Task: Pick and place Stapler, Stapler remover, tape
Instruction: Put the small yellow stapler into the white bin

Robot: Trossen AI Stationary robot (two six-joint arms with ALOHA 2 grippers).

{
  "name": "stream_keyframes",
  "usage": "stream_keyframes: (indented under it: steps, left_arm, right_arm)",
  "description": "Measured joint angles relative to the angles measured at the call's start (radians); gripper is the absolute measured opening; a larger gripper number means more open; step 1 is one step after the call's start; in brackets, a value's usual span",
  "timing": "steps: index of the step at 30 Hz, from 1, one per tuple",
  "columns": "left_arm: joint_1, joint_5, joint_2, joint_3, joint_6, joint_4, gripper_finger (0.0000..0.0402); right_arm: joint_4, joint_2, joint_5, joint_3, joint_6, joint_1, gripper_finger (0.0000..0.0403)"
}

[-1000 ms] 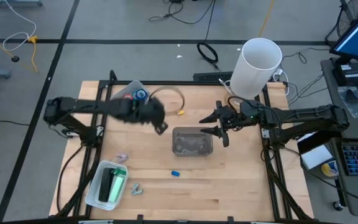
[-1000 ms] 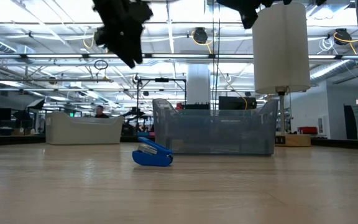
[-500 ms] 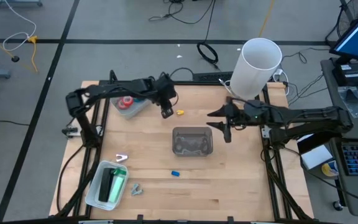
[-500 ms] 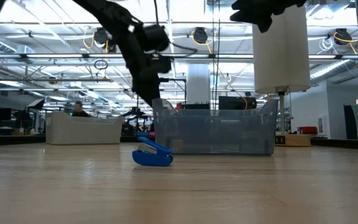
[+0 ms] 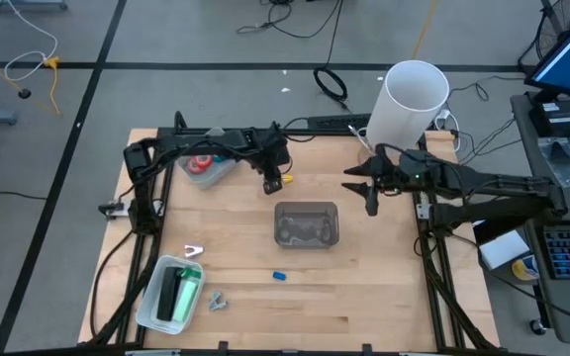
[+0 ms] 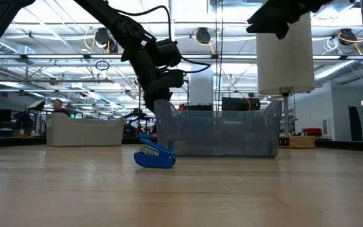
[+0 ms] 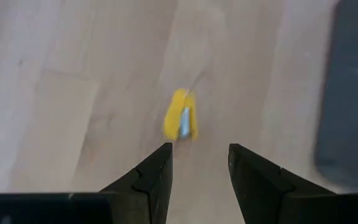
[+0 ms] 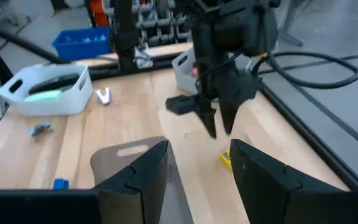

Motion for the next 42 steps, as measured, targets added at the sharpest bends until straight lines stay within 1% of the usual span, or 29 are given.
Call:
stream_keyframes:
  steps: [3,5,8,13,15,19,24,27,29,42]
  left_arm:
    - [-0.015,0.033,0.001,0.012,0.003,0.035,0.0154]
    - [-0.029,0.035,0.001,0.014,0.02,0.074,0.0154]
    - [-0.042,0.035,0.001,0.014,0.032,0.082,0.0154]
    - [-0.039,0.029,0.036,0.014,0.028,0.08,0.0154]
    - [-0.034,0.025,0.056,0.032,0.025,0.084,0.0154]
    - [-0.032,0.005,0.117,0.078,0.033,0.065,0.0154]
    - [-0.033,-0.04,0.167,0.139,0.054,-0.007,0.0154]
    - [-0.033,-0.086,0.179,0.143,0.071,-0.037,0.0154]
    - [-0.033,-0.098,0.178,0.143,0.075,-0.044,0.0154]
    - [-0.038,-0.106,0.219,0.143,0.065,-0.04,0.0154]
  right_arm:
    - [0.084,-0.037,-0.001,-0.067,0.025,-0.012,0.0167]
    - [0.139,-0.066,-0.003,-0.123,0.051,-0.017,0.0166]
    - [0.209,-0.113,-0.002,-0.193,0.087,-0.023,0.0167]
    - [0.253,-0.189,-0.002,-0.267,0.127,-0.024,0.0167]
    - [0.264,-0.213,-0.002,-0.283,0.145,-0.024,0.0166]
    - [0.264,-0.238,-0.002,-0.292,0.178,-0.024,0.0166]
    - [0.263,-0.243,-0.002,-0.293,0.184,-0.024,0.0166]
    - [0.262,-0.243,-0.002,-0.293,0.184,-0.024,0.0166]
    - [0.262,-0.243,-0.002,-0.293,0.184,-0.024,0.0166]
    - [0.262,-0.243,-0.003,-0.293,0.201,-0.024,0.0166]
